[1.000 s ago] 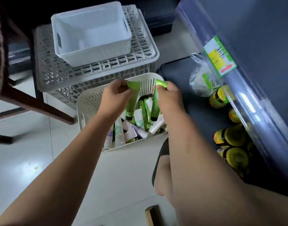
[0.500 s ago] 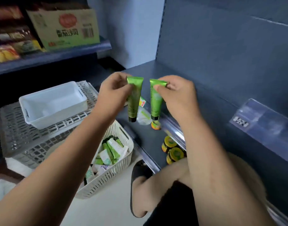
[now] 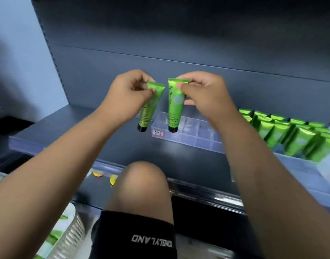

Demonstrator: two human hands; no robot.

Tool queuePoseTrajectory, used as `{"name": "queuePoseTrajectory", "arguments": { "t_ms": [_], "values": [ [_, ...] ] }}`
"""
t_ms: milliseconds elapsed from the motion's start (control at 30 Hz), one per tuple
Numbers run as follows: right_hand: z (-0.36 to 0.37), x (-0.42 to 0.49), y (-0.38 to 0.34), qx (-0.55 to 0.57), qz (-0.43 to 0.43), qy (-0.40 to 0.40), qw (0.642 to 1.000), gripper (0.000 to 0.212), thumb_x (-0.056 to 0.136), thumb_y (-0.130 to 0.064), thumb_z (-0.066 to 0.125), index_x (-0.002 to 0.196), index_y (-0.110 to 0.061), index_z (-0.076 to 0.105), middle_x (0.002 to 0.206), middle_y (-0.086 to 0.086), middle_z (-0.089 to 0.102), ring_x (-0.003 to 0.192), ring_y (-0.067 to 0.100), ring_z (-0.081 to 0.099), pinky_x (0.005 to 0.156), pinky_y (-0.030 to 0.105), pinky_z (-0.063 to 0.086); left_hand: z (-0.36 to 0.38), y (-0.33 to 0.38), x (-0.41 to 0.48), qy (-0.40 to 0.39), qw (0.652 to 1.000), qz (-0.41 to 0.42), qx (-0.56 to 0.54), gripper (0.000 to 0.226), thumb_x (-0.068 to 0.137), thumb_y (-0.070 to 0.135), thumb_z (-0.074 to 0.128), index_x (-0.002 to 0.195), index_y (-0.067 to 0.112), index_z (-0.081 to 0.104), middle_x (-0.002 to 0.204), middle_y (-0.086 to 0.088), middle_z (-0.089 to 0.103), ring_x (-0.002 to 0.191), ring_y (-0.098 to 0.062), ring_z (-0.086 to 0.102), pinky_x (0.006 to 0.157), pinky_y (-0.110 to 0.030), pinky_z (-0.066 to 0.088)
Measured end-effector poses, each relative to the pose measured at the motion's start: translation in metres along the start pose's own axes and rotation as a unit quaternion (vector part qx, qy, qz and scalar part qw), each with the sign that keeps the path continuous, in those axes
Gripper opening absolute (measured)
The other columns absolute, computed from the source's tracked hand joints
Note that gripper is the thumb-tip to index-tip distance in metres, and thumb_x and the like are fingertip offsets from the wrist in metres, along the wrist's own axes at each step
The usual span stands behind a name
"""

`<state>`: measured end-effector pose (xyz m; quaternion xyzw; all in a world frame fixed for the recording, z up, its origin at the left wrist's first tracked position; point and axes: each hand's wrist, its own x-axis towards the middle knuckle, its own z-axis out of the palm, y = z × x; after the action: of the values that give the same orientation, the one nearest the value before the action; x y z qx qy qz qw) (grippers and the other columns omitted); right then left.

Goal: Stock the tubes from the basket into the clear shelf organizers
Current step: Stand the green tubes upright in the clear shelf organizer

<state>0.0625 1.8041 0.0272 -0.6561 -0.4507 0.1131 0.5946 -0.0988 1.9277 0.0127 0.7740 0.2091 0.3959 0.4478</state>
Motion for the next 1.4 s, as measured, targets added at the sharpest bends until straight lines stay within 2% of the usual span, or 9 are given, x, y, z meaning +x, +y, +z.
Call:
{"name": "queuePoseTrajectory", "arguments": {
  "t_ms": [133, 300, 500, 600, 733, 867, 1133, 1300, 1400],
  "values": [
    [-0.061, -0.015, -0.002, -0.052, -0.004, 0.044, 0.998, 0.012, 0.088, -0.013, 0.071, 0.093, -0.021, 0.078, 0.085, 0.005, 0.076, 0.087, 0.022, 0.075, 0.080, 0.041, 0.063, 0.053, 0.022, 0.017, -0.064, 0.997, 0.026, 0.018, 0.012, 0.077, 0.009, 0.063, 0.085, 0.016, 0.068, 0.081, -0.011, 0.067, 0.077, -0.030, 0.069, 0.079, -0.059, 0.059],
    [-0.131, -0.038, 0.013, -0.098, -0.021, 0.075, 0.992, 0.010, 0.090, -0.008, 0.073, 0.091, -0.017, 0.078, 0.080, 0.005, 0.072, 0.074, 0.017, 0.066, 0.080, 0.050, 0.061, 0.117, 0.050, 0.024, -0.123, 0.991, 0.041, -0.018, 0.019, 0.077, 0.004, 0.061, 0.090, 0.016, 0.070, 0.088, -0.030, 0.067, 0.074, -0.026, 0.063, 0.079, -0.063, 0.056],
    [-0.202, -0.071, 0.044, -0.103, 0.008, 0.145, 0.984, 0.011, 0.091, -0.009, 0.071, 0.100, -0.012, 0.078, 0.083, 0.000, 0.072, 0.076, 0.012, 0.068, 0.077, 0.036, 0.062, 0.188, 0.072, 0.028, -0.184, 0.982, 0.032, -0.037, 0.021, 0.086, -0.004, 0.063, 0.084, 0.017, 0.065, 0.091, -0.023, 0.070, 0.084, -0.034, 0.073, 0.082, -0.052, 0.061],
    [-0.230, -0.087, 0.070, -0.102, 0.015, 0.181, 0.978, 0.013, 0.093, -0.009, 0.068, 0.100, -0.015, 0.078, 0.087, 0.001, 0.074, 0.081, 0.016, 0.069, 0.081, 0.043, 0.063, 0.219, 0.077, 0.030, -0.200, 0.978, 0.041, -0.036, 0.022, 0.086, -0.004, 0.063, 0.084, 0.018, 0.065, 0.090, -0.021, 0.069, 0.079, -0.024, 0.068, 0.081, -0.048, 0.062],
    [-0.261, -0.092, 0.095, -0.136, 0.017, 0.226, 0.964, 0.013, 0.092, -0.013, 0.070, 0.098, -0.015, 0.080, 0.084, -0.001, 0.076, 0.071, 0.010, 0.067, 0.077, 0.043, 0.062, 0.264, 0.078, 0.035, -0.222, 0.973, 0.057, -0.014, 0.021, 0.084, -0.004, 0.063, 0.086, 0.017, 0.067, 0.086, -0.026, 0.068, 0.074, -0.029, 0.067, 0.079, -0.054, 0.061],
    [-0.289, -0.074, 0.097, -0.198, 0.000, 0.216, 0.956, 0.010, 0.088, -0.014, 0.072, 0.093, -0.016, 0.080, 0.074, -0.015, 0.071, 0.059, -0.007, 0.059, 0.068, 0.019, 0.049, 0.307, 0.082, 0.042, -0.239, 0.967, 0.090, 0.010, 0.021, 0.084, -0.005, 0.065, 0.084, 0.015, 0.067, 0.074, -0.009, 0.066, 0.065, -0.022, 0.064, 0.072, -0.049, 0.059],
    [-0.345, -0.058, 0.118, -0.262, 0.013, 0.201, 0.944, 0.007, 0.087, -0.018, 0.073, 0.085, -0.020, 0.078, 0.062, -0.017, 0.067, 0.055, -0.003, 0.057, 0.063, 0.017, 0.049, 0.366, 0.075, 0.058, -0.239, 0.967, 0.082, 0.017, 0.017, 0.090, 0.001, 0.068, 0.081, 0.014, 0.065, 0.069, -0.002, 0.059, 0.062, -0.017, 0.060, 0.078, -0.056, 0.059],
    [-0.358, -0.058, 0.131, -0.319, 0.009, 0.193, 0.928, 0.007, 0.086, -0.019, 0.072, 0.084, -0.022, 0.078, 0.072, -0.014, 0.069, 0.061, -0.007, 0.059, 0.063, 0.010, 0.044, 0.386, 0.067, 0.060, -0.240, 0.968, 0.072, 0.026, 0.017, 0.089, 0.002, 0.070, 0.079, 0.015, 0.067, 0.072, -0.003, 0.061, 0.069, -0.020, 0.062, 0.080, -0.055, 0.060],
    [-0.357, -0.057, 0.135, -0.349, 0.008, 0.182, 0.919, 0.009, 0.086, -0.016, 0.072, 0.088, -0.014, 0.080, 0.080, -0.010, 0.070, 0.067, -0.005, 0.060, 0.069, 0.012, 0.047, 0.394, 0.066, 0.060, -0.239, 0.967, 0.083, 0.034, 0.020, 0.086, 0.004, 0.074, 0.074, 0.018, 0.067, 0.069, -0.001, 0.061, 0.070, -0.018, 0.061, 0.079, -0.049, 0.062]
  ]
}}
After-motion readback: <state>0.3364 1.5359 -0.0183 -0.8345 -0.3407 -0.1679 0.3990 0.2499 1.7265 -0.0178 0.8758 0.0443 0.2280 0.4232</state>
